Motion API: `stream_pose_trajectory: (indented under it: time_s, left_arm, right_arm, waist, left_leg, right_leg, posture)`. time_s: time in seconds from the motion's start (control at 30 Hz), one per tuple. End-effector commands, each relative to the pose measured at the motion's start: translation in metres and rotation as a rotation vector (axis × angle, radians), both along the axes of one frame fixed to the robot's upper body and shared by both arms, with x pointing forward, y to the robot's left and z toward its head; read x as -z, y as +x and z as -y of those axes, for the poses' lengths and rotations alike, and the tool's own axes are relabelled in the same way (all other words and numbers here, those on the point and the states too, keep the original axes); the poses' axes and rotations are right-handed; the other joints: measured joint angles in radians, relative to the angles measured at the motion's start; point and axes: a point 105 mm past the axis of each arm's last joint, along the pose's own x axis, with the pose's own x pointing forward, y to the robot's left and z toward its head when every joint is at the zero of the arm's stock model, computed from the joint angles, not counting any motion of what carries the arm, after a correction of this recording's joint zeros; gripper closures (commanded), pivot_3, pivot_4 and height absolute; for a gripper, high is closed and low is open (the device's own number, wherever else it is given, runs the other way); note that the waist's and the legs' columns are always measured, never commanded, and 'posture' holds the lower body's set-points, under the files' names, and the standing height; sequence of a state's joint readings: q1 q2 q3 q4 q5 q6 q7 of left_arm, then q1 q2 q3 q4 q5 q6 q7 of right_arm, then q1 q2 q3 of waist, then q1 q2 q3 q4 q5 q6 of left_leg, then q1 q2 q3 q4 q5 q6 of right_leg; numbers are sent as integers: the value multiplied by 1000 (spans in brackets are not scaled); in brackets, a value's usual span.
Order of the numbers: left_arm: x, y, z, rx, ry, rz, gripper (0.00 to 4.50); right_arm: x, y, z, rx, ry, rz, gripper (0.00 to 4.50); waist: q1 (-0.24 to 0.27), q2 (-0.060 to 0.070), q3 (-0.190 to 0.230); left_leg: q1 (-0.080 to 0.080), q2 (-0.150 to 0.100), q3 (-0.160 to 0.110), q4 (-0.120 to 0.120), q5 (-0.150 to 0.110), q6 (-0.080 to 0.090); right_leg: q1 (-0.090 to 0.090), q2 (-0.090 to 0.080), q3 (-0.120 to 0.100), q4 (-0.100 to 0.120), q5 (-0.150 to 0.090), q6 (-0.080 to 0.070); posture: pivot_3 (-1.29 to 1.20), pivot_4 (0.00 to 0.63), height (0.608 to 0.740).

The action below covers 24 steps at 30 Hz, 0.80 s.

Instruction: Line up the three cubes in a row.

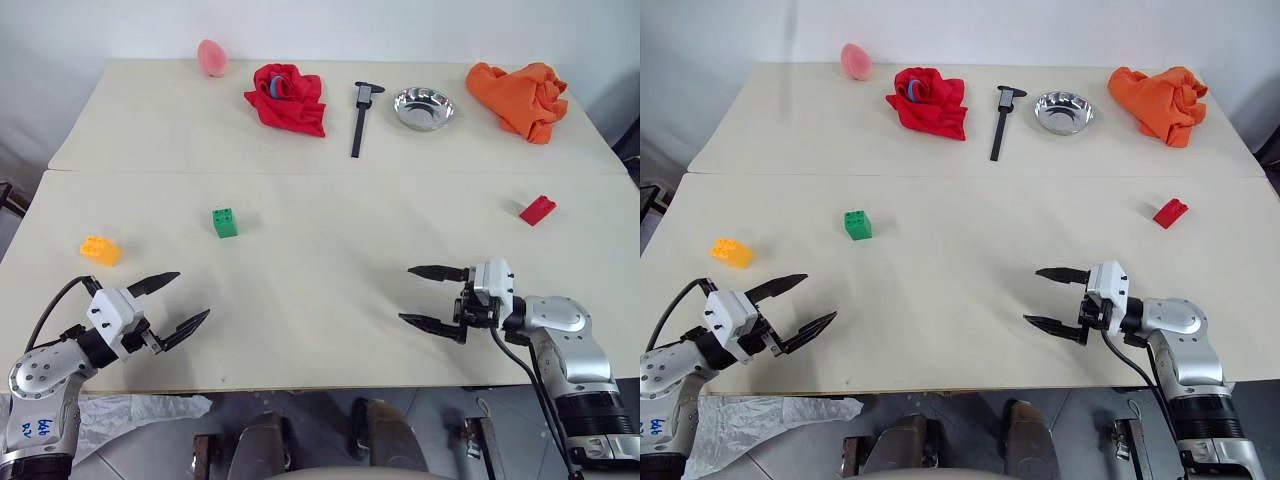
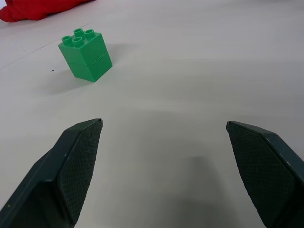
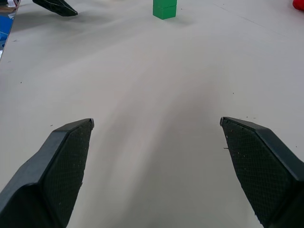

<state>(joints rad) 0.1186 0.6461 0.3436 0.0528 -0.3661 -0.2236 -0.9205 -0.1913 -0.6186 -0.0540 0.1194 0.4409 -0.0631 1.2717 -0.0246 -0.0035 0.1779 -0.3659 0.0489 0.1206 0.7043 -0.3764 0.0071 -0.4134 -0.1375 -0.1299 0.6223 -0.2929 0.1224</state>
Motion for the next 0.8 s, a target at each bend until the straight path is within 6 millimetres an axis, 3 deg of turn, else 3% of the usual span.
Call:
stream_pose_trajectory:
  time_s: [0.03, 0.1, 0.23, 0.37, 0.5, 0.57, 0.67, 0.8]
  left_arm:
    - [-17, 1, -2, -15, -22, 45, 84]
    - [-23, 2, 1, -11, -75, 31, 84]
    - [-31, -7, 35, 164, -126, -21, 84]
    - [-35, -6, 81, 339, -108, 2, 84]
    - [-40, 0, 91, 359, -144, 11, 84]
    - [-39, 9, 114, 440, -190, -18, 84]
    - [-36, 13, 132, 529, -199, -63, 84]
    - [-36, 12, 135, 570, -179, -85, 84]
  right_arm:
    - [-13, 1, -1, 11, 24, 66, 0]
    - [-15, 2, 2, 54, 48, 82, 0]
    - [-28, 6, 28, 283, 149, 138, 0]
    - [-38, 5, 85, 658, 246, 203, 0]
    - [-36, 1, 111, 843, 284, 224, 0]
    - [-14, -6, 150, 1134, 256, 223, 0]
    - [-4, -4, 150, 1212, 232, 227, 0]
    - [-22, 20, 154, 1307, 277, 231, 0]
  waist:
    - [0, 0, 0]
    - [0, 0, 0]
    - [12, 0, 0]
    - [33, 1, -1]
    - [30, 1, -1]
    - [25, 3, -2]
    - [22, 4, -3]
    - [-7, 5, -3]
  left_leg:
    - [0, 0, 0, 0, 0, 0]
    - [0, 0, 0, 0, 0, 0]
    - [0, 0, -1, 0, 0, 0]
    - [0, -1, 0, 0, 0, 0]
    - [1, -1, 0, 1, 0, 0]
    - [1, 0, 1, 0, 1, -1]
    - [2, 0, 1, 0, 1, -1]
    - [8, 0, 4, -5, 1, -2]
  right_leg:
    - [0, 0, 0, 0, 0, 0]
    - [0, 0, 0, 0, 0, 0]
    - [0, -1, 0, 0, 0, 0]
    - [0, -1, 1, 0, 0, 0]
    - [1, 1, 2, 0, 0, 0]
    - [1, 2, 2, 0, 0, 0]
    - [2, 2, 3, 0, 0, 0]
    - [0, 4, 11, 1, 0, 0]
  posture:
    - [0, 150, 740]
    - [0, 150, 740]
    - [0, 150, 740]
    - [0, 150, 740]
    - [0, 150, 740]
    - [0, 150, 740]
    - [0, 150, 740]
    - [0, 150, 740]
